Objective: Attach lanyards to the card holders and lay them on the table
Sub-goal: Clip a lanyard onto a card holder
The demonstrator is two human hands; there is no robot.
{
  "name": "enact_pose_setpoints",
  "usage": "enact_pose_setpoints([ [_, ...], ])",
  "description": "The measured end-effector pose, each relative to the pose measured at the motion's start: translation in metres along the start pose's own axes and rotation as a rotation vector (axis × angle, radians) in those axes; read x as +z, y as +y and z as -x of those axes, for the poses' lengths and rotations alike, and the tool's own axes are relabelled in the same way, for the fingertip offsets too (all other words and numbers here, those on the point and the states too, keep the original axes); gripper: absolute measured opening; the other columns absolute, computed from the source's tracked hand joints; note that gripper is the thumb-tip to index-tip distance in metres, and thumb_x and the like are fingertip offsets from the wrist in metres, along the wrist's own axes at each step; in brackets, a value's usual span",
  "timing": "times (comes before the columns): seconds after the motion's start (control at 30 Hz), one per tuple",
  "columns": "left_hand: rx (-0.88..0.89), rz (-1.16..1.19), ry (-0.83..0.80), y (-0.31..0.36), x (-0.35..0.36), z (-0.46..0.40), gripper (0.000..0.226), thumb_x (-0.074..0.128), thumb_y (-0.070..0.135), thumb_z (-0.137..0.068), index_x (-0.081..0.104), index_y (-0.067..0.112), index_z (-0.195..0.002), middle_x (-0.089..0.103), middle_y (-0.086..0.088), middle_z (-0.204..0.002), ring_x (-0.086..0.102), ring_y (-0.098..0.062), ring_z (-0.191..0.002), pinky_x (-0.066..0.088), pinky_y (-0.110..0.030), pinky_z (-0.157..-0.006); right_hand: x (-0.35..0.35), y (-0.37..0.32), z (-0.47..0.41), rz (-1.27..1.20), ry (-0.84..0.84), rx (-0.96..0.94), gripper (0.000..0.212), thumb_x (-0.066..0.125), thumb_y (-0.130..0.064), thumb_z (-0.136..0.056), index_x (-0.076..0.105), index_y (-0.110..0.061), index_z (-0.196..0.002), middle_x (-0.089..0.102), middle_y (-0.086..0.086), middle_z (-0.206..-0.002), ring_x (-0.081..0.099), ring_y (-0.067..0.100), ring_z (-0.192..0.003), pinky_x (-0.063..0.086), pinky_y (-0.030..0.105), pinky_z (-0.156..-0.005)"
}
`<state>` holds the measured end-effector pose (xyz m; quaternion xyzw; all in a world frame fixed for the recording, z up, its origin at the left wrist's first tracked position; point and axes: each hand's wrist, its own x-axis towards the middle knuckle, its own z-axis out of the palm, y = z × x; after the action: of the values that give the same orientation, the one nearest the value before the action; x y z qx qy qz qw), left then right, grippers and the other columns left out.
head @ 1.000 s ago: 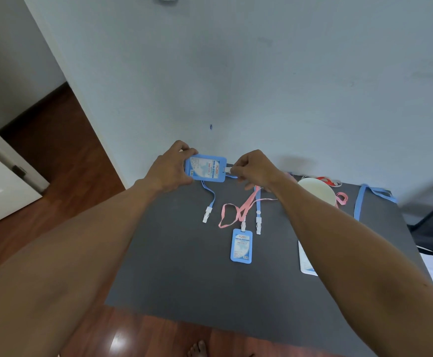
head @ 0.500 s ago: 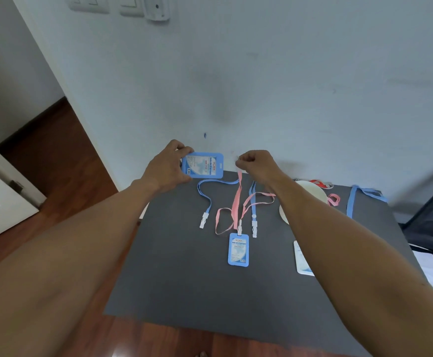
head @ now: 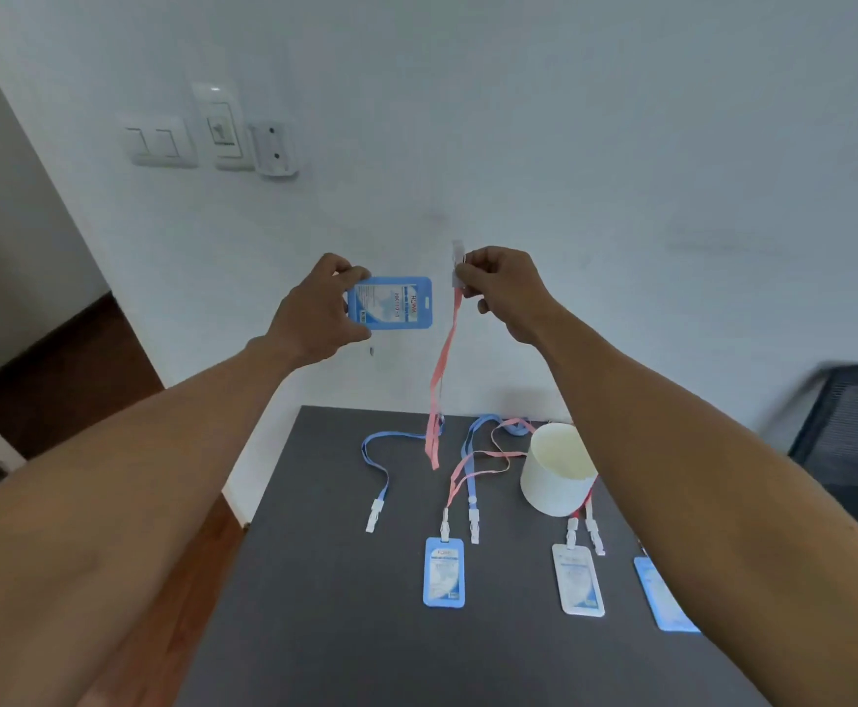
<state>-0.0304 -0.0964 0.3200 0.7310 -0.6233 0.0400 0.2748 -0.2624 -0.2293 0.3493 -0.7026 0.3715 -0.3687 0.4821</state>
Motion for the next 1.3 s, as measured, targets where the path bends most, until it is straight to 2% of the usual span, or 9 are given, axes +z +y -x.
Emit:
enact_pose_setpoints([
  [0.2, 0.043, 0.02, 0.065, 0.031, -0.014, -0.037, 0.076, 0.089, 0.027, -0.071, 0.055, 0.019, -0.138, 0.047, 0.001, -0.125, 0.06, -0.016, -0.083, 0.056, -0.032, -0.069, -0.04, -0.032, -0.018, 0.021, 0.054, -0.074, 0.018, 0.065, -0.01, -0.094, 0.069, 0.005, -0.102, 0.072, 0.013, -0.089, 0.063, 0.014, -0.067, 0.043, 0.029, -0.054],
  [0.33, 0.073, 0.017, 0.091, 0.054, -0.011, -0.054, 0.076, 0.089, 0.027, -0.071, 0.055, 0.019, -0.138, 0.048, 0.0, -0.126, 0.06, -0.015, -0.084, 0.051, -0.025, -0.065, -0.068, -0.045, -0.021, 0.019, 0.092, -0.12, 0.018, 0.065, -0.01, -0.094, 0.069, 0.007, -0.1, 0.073, 0.014, -0.09, 0.061, 0.01, -0.061, 0.041, 0.028, -0.052],
  [0.57, 0.113, 0.029, 0.093, 0.089, 0.004, -0.072, 0.076, 0.089, 0.027, -0.072, 0.054, 0.018, -0.139, 0.048, -0.002, -0.126, 0.06, -0.014, -0.084, 0.045, -0.02, -0.062, -0.115, -0.049, -0.021, 0.026, 0.127, -0.161, 0.008, 0.066, -0.01, -0.093, 0.07, -0.002, -0.093, 0.073, 0.02, -0.094, 0.062, 0.011, -0.063, 0.042, 0.027, -0.051],
  [0.67, 0.12, 0.034, 0.089, 0.103, 0.015, -0.077, 0.075, 0.089, 0.027, -0.072, 0.055, 0.018, -0.139, 0.048, -0.001, -0.126, 0.06, -0.014, -0.084, 0.052, -0.026, -0.065, -0.136, -0.043, -0.02, 0.028, 0.151, -0.162, 0.009, 0.066, -0.011, -0.093, 0.07, -0.002, -0.094, 0.073, 0.017, -0.092, 0.062, 0.011, -0.063, 0.042, 0.027, -0.051],
  [0.77, 0.133, 0.043, 0.079, 0.117, 0.027, -0.079, 0.075, 0.089, 0.028, -0.073, 0.054, 0.018, -0.139, 0.048, -0.001, -0.126, 0.06, -0.015, -0.085, 0.052, -0.026, -0.066, -0.154, -0.036, -0.018, 0.035, 0.165, -0.154, 0.007, 0.067, -0.012, -0.093, 0.07, -0.005, -0.092, 0.073, 0.015, -0.091, 0.062, 0.011, -0.064, 0.042, 0.025, -0.051],
  [0.97, 0.139, 0.054, 0.069, 0.135, 0.047, -0.081, 0.075, 0.088, 0.029, -0.074, 0.053, 0.02, -0.139, 0.048, 0.001, -0.125, 0.059, -0.014, -0.086, 0.055, -0.028, -0.067, -0.174, -0.015, -0.012, 0.059, 0.176, -0.107, 0.017, 0.066, -0.012, -0.093, 0.07, 0.003, -0.1, 0.072, 0.009, -0.086, 0.064, 0.011, -0.066, 0.045, 0.024, -0.052],
  [1.13, 0.13, 0.067, 0.046, 0.143, 0.064, -0.078, 0.075, 0.088, 0.029, -0.074, 0.053, 0.02, -0.14, 0.048, -0.001, -0.125, 0.059, -0.016, -0.087, 0.057, -0.028, -0.068, -0.181, 0.01, -0.005, 0.077, 0.18, -0.053, 0.016, 0.066, -0.012, -0.094, 0.07, 0.002, -0.101, 0.073, 0.008, -0.085, 0.065, 0.011, -0.066, 0.046, 0.025, -0.053],
  [1.3, 0.116, 0.076, 0.017, 0.144, 0.079, -0.071, 0.075, 0.088, 0.028, -0.075, 0.053, 0.02, -0.14, 0.048, -0.001, -0.126, 0.059, -0.016, -0.088, 0.05, -0.023, -0.065, -0.18, 0.035, 0.005, 0.087, 0.17, -0.001, 0.017, 0.066, -0.012, -0.095, 0.07, 0.003, -0.102, 0.076, 0.015, -0.092, 0.065, 0.012, -0.068, 0.047, 0.026, -0.054],
])
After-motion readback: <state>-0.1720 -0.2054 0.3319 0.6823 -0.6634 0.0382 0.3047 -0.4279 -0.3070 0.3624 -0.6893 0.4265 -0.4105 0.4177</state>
